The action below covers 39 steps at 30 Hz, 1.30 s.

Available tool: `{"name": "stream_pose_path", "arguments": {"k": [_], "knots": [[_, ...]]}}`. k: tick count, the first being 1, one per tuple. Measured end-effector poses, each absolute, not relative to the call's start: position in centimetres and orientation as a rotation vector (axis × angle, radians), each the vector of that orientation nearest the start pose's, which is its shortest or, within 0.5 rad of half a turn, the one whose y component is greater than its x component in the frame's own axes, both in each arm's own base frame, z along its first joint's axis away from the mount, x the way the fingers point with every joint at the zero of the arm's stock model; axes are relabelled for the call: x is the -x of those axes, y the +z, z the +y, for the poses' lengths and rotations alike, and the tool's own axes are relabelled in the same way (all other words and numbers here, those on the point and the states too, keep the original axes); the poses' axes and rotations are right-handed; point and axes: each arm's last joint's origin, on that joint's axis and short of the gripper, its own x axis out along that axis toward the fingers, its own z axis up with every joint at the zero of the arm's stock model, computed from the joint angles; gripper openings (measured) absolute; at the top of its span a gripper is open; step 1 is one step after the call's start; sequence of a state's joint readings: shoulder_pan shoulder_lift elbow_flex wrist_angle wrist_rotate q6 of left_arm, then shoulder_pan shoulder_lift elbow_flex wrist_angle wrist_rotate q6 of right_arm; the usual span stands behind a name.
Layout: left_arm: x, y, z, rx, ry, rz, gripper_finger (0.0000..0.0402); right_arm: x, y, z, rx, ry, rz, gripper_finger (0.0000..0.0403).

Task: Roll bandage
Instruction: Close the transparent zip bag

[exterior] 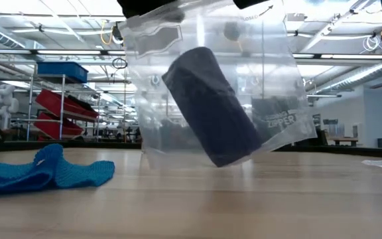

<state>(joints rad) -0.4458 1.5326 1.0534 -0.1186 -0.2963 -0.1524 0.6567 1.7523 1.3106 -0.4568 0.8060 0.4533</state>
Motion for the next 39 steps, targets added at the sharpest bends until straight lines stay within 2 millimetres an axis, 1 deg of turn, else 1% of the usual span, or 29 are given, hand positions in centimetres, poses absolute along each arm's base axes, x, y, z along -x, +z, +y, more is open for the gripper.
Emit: {"name": "stream_pose_path", "arguments": {"k": [4, 8, 12, 17, 19, 24, 29, 33, 39], "knots": [[-29.5, 26.0, -13.8, -0.064, -0.106, 0.588, 0.018, -30.5, 24.3, 20.8, 0.168, -0.29, 0.615, 0.0], [-28.4, 26.5, -13.8, -0.059, -0.041, 0.604, 0.0183, -30.5, 24.4, 20.8, 0.169, -0.298, 0.611, 0.0], [-27.8, 25.9, -13.7, -0.097, 0.001, 0.675, 0.0183, -30.5, 24.4, 20.8, 0.168, -0.298, 0.61, 0.0], [-27.4, 25.3, -13.3, -0.095, 0.068, 0.737, 0.0183, -30.2, 24.5, 21.2, 0.185, -0.317, 0.584, 0.0], [-27.3, 25.3, -13.2, -0.098, 0.091, 0.74, 0.0183, -30.0, 24.7, 21.3, 0.187, -0.311, 0.58, 0.0], [-27.4, 25.3, -13.2, -0.12, 0.079, 0.729, 0.0182, -29.7, 25.4, 21.4, 0.171, -0.301, 0.563, 0.0], [-27.8, 25.8, -13.5, -0.15, 0.041, 0.672, 0.0163, -29.5, 25.4, 21.5, 0.173, -0.294, 0.567, 0.0], [-27.9, 26.0, -13.6, -0.14, 0.005, 0.659, 0.0143, -29.5, 25.4, 21.5, 0.173, -0.295, 0.567, 0.0], [-27.8, 25.8, -13.6, -0.145, -0.006, 0.679, 0.009, -29.5, 25.4, 21.5, 0.175, -0.295, 0.566, 0.0]]}}
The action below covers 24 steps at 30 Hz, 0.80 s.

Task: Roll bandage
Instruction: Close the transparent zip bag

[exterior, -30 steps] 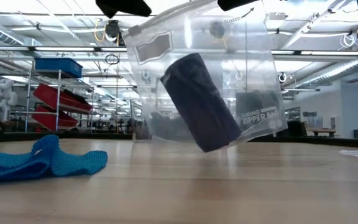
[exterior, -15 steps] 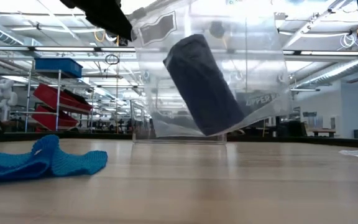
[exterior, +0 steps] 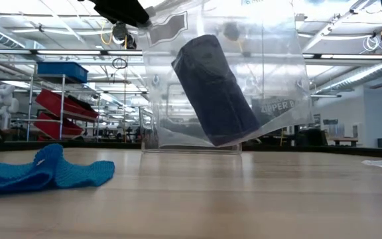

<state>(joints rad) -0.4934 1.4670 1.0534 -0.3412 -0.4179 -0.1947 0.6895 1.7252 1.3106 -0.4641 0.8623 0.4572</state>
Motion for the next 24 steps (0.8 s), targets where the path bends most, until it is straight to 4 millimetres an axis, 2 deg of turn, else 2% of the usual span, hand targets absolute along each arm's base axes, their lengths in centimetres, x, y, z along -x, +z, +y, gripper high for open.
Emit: {"name": "stream_pose_path", "arguments": {"k": [4, 10, 20, 24], "knots": [[-27.84, 25.81, -13.64, -0.144, -0.006, 0.678, 0.006, -29.49, 25.42, 21.47, 0.176, -0.295, 0.566, 0.0], [-27.83, 25.8, -13.64, -0.139, -0.006, 0.679, 0.0035, -29.48, 25.42, 21.46, 0.177, -0.296, 0.566, 0.0], [-27.84, 25.79, -13.64, -0.139, -0.005, 0.68, 0.0037, -29.44, 25.38, 21.42, 0.181, -0.298, 0.571, 0.0], [-27.79, 25.73, -13.62, -0.148, -0.007, 0.688, 0.0024, -29.3, 25.42, 21.44, 0.185, -0.296, 0.575, 0.0]]}}
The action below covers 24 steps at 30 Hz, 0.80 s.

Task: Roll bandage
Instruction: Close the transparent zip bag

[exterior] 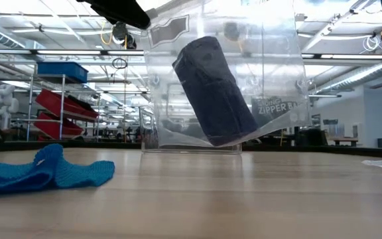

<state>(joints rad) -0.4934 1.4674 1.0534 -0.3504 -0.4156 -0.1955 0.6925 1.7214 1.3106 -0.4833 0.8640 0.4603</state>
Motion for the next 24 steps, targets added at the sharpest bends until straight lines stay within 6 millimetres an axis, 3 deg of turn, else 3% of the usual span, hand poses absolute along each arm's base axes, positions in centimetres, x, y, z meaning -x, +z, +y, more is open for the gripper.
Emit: {"name": "stream_pose_path", "arguments": {"k": [5, 14, 24], "knots": [[-27.82, 25.75, -13.63, -0.141, -0.006, 0.685, 0.0009, -29.06, 25.69, 21.6, 0.183, -0.294, 0.564, 0.0], [-27.79, 25.72, -13.68, -0.159, -0.03, 0.691, 0.003, -28.99, 25.66, 21.67, 0.18, -0.288, 0.568, 0.0], [-28.01, 25.98, -13.72, -0.161, -0.013, 0.654, 0.0003, -29.05, 25.51, 21.8, 0.143, -0.215, 0.616, 0.0]]}}
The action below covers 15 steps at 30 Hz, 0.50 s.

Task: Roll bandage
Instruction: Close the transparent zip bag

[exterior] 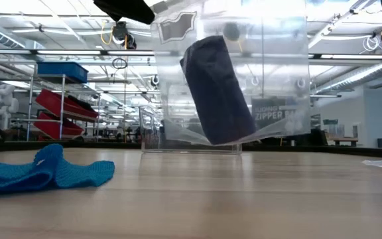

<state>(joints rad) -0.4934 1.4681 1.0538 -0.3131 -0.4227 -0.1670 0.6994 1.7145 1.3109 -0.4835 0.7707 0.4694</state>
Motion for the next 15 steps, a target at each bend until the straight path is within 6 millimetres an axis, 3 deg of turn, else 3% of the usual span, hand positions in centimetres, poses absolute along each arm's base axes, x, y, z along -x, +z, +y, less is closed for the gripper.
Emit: {"name": "stream_pose_path", "arguments": {"k": [5, 15], "knots": [[-28.0, 26.0, -13.7, -0.156, -0.017, 0.655, 0.0002, -29.1, 25.5, 21.7, 0.097, -0.218, 0.62, 0.0012], [-29.2, 24.6, -14.3, -0.114, -0.1, 0.676, 0.0001, -28.7, 27.2, 21.4, 0.086, -0.201, 0.564, 0.0082]]}}
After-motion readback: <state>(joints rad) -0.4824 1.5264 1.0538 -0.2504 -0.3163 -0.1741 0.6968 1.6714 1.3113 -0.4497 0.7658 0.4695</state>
